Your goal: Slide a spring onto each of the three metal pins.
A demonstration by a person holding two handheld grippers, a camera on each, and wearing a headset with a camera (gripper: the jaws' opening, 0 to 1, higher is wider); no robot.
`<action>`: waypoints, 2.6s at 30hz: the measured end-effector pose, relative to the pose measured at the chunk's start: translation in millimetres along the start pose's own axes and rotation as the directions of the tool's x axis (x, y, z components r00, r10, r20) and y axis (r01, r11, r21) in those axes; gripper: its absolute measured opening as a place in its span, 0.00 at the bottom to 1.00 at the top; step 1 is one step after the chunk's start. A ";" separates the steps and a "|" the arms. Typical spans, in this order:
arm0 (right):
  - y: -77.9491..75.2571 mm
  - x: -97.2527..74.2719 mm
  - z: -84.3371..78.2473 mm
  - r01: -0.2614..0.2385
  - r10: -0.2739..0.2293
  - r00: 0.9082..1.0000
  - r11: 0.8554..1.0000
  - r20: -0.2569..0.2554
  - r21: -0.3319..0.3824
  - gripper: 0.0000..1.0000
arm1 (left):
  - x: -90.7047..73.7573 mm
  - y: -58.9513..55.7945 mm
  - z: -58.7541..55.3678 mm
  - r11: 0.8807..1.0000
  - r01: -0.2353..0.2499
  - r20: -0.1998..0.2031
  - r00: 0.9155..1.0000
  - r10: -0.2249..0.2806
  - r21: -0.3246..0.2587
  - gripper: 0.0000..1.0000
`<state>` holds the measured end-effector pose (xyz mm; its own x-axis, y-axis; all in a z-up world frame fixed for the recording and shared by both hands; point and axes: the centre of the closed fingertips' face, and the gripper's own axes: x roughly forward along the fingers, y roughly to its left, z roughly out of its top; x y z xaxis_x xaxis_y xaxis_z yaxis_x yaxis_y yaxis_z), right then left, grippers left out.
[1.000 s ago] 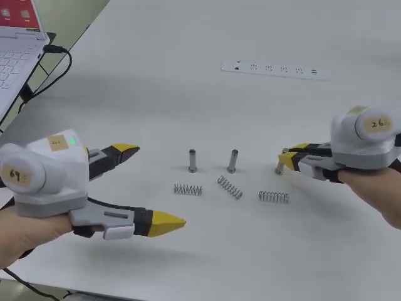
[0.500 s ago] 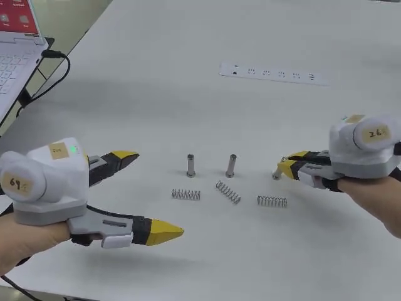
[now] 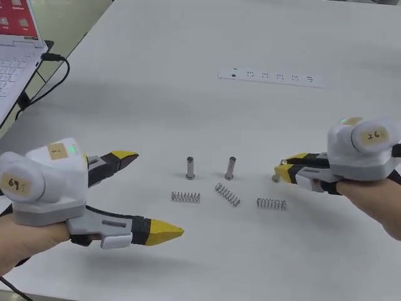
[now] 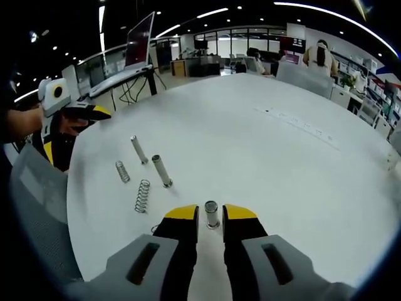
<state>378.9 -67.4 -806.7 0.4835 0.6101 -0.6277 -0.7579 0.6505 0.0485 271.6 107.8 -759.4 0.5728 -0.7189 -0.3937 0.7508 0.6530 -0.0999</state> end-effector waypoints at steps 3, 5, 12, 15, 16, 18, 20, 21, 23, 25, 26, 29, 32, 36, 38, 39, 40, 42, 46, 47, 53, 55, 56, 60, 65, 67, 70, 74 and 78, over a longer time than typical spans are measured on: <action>-1.4 -0.6 0.8 0.003 -0.003 1.000 1.000 0.004 0.002 0.16 | 0.1 -0.5 0.6 1.000 0.000 0.001 1.000 0.000 -0.001 0.98; -1.7 -0.7 0.6 0.002 -0.002 1.000 1.000 0.003 0.006 0.20 | 0.0 -0.2 0.4 1.000 -0.002 -0.001 1.000 0.002 0.000 0.98; -1.4 -1.5 -0.2 -0.002 0.002 1.000 1.000 0.003 0.017 0.27 | -0.3 0.0 0.5 1.000 -0.005 0.000 1.000 0.005 -0.002 0.98; -0.7 -1.6 0.3 -0.004 0.004 1.000 1.000 0.007 0.017 0.28 | -0.8 -0.2 0.9 1.000 -0.004 0.002 1.000 0.004 -0.004 0.98; -0.1 -1.6 0.0 -0.007 0.007 1.000 1.000 0.006 0.020 0.28 | -1.2 0.1 1.5 1.000 -0.006 0.005 1.000 0.006 -0.005 0.98; 0.9 -1.7 -0.8 -0.010 0.010 1.000 1.000 0.004 0.019 0.30 | -1.6 0.9 2.3 1.000 -0.007 0.008 1.000 0.007 -0.008 0.98; 2.4 -2.2 -1.2 -0.015 0.015 1.000 1.000 0.005 0.022 0.31 | -1.7 1.0 3.3 1.000 -0.006 0.012 1.000 0.007 -0.008 0.98; 2.5 -2.4 -1.3 -0.015 0.015 1.000 1.000 0.006 0.021 0.32 | -1.7 0.9 3.8 1.000 -0.005 0.015 1.000 0.005 -0.010 0.98; 2.8 -2.8 -0.9 -0.018 0.018 1.000 1.000 0.009 0.023 0.35 | -1.6 -0.1 5.2 1.000 -0.001 0.022 1.000 0.001 -0.015 0.98; 3.6 -3.2 -0.8 -0.022 0.021 1.000 0.999 0.013 0.031 0.38 | -1.2 -0.5 5.7 1.000 0.000 0.025 1.000 0.001 -0.017 0.98; 3.9 -3.6 -1.0 -0.021 0.021 1.000 0.999 0.013 0.030 0.40 | -0.8 -0.8 6.0 1.000 0.000 0.027 1.000 0.000 -0.018 0.98; 3.9 -5.5 -0.9 -0.016 0.016 1.000 1.000 0.018 0.023 0.41 | -0.2 -1.1 6.3 1.000 0.002 0.028 1.000 -0.001 -0.017 0.98; 3.6 -7.1 -0.2 -0.013 0.013 1.000 1.000 0.024 0.025 0.45 | -0.2 -1.2 6.9 1.000 0.001 0.028 1.000 -0.001 -0.015 0.98; 4.6 -11.8 1.5 -0.012 0.011 0.999 1.000 0.035 0.021 0.47 | -0.9 -0.2 6.8 1.000 -0.001 0.029 1.000 0.002 -0.015 0.98; 4.6 -13.3 1.7 -0.010 0.009 0.999 1.000 0.038 0.013 0.48 | -1.2 0.1 6.0 1.000 -0.002 0.028 1.000 0.003 -0.015 0.98; 5.1 -14.2 1.8 -0.011 0.011 0.999 1.000 0.039 0.007 0.48 | -1.2 0.4 5.1 1.000 -0.003 0.026 1.000 0.004 -0.015 0.98; 5.3 -15.3 1.9 -0.012 0.012 0.999 1.000 0.040 0.001 0.49 | -1.3 1.1 3.9 1.000 -0.007 0.024 1.000 0.007 -0.015 0.98; 5.7 -16.8 2.2 -0.012 0.012 0.999 1.000 0.041 -0.009 0.52 | -1.7 1.2 4.1 1.000 -0.009 0.028 1.000 0.010 -0.019 0.98; 6.1 -22.5 4.2 -0.013 0.015 0.999 0.999 0.048 -0.031 0.52 | -1.7 2.0 1.9 1.000 -0.012 0.023 1.000 0.012 -0.022 0.98; 5.7 -24.1 4.6 -0.013 0.015 0.999 0.999 0.050 -0.038 0.52 | -1.6 2.5 1.5 1.000 -0.013 0.021 1.000 0.013 -0.020 0.98; 3.5 -32.8 2.6 -0.006 0.009 0.999 0.997 0.044 -0.072 0.52 | -1.5 4.3 1.5 1.000 -0.018 0.020 1.000 0.018 -0.021 0.98; 4.3 -35.5 1.7 -0.010 0.014 0.999 0.997 0.046 -0.072 0.52 | -1.4 4.2 2.0 1.000 -0.017 0.022 1.000 0.018 -0.023 0.98; 5.3 -36.8 0.2 -0.014 0.017 0.999 0.997 0.042 -0.074 0.51 | -1.6 4.4 1.9 1.000 -0.018 0.020 1.000 0.018 -0.021 0.98; 10.1 -40.8 -7.2 -0.030 0.032 0.999 0.993 0.015 -0.114 0.49 | -3.2 5.1 1.7 1.000 -0.020 0.017 1.000 0.020 -0.019 0.98; 16.9 -43.5 -11.2 -0.058 0.058 0.998 0.988 -0.004 -0.145 0.44 | -4.8 6.6 1.7 1.000 -0.025 0.015 1.000 0.025 -0.020 0.98; 20.5 -43.7 -12.4 -0.074 0.073 0.997 0.984 -0.014 -0.161 0.42 | -5.0 6.8 1.7 0.999 -0.026 0.013 1.000 0.026 -0.020 0.98; 24.8 -43.2 -14.6 -0.092 0.088 0.996 0.979 -0.029 -0.182 0.41 | -5.1 5.8 2.3 1.000 -0.023 0.012 1.000 0.024 -0.019 0.98; 28.8 -41.3 -18.6 -0.124 0.116 0.992 0.972 -0.053 -0.202 0.37 | -5.5 5.2 2.9 1.000 -0.022 0.011 1.000 0.023 -0.017 0.98; 33.7 -39.8 -19.3 -0.151 0.140 0.988 0.965 -0.068 -0.216 0.34 | -6.1 5.1 3.4 1.000 -0.023 0.010 1.000 0.023 -0.014 0.98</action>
<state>325.6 -78.4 -795.1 0.3418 0.6627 -0.6663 -0.8989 0.4375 -0.0260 273.0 114.7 -754.4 0.5933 -0.7061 -0.3866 0.7327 0.6726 -0.1040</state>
